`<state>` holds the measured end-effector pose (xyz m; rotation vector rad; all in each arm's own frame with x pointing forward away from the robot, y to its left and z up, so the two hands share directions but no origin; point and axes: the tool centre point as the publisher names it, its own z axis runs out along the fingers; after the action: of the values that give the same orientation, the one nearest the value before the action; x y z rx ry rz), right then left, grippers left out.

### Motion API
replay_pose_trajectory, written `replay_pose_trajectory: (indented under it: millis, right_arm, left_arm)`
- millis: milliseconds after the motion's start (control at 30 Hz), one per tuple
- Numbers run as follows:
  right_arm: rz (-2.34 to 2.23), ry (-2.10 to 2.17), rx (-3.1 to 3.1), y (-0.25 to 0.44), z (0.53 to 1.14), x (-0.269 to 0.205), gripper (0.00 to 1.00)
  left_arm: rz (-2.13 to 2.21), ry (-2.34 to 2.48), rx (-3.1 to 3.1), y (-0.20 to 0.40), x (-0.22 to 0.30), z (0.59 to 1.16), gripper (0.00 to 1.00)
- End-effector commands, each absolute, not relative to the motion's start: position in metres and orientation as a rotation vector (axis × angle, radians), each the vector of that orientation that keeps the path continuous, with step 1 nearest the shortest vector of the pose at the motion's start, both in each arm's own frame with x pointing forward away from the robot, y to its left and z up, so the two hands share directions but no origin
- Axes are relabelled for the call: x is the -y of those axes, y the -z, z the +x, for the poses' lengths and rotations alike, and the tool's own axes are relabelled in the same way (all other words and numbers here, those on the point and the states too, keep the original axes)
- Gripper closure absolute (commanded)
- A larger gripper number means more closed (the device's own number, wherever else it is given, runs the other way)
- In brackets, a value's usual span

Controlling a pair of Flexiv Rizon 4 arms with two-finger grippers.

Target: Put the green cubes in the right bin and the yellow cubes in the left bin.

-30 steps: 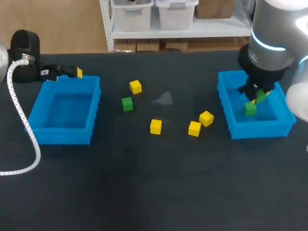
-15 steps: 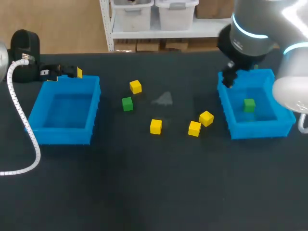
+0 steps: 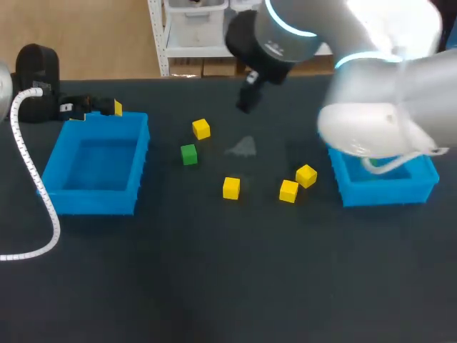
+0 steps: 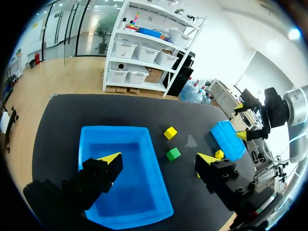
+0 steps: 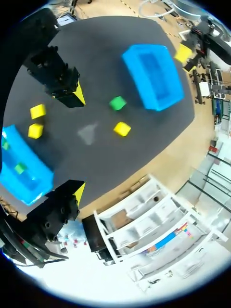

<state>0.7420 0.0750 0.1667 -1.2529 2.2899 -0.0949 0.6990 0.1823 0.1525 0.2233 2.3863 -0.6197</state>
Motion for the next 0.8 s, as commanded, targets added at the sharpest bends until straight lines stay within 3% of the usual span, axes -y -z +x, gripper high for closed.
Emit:
replay_pose_trajectory:
  millis: [33, 367, 800]
  right_arm:
    - [-1.24, 0.107, -2.282, -0.154, 0.752, -0.121, 0.0]
    - [-1.292, 0.012, -2.317, -0.109, 0.741, -0.18, 0.0]
    - [-1.35, -0.005, -2.409, -0.062, 0.734, -0.205, 0.0]
  left_arm:
    - [0.23, 0.633, -2.377, -0.151, -0.185, 0.699, 0.0]
    - [0.23, 0.633, -2.377, -0.151, -0.185, 0.699, 0.0]
    - [0.23, 0.633, -2.377, -0.151, -0.185, 0.699, 0.0]
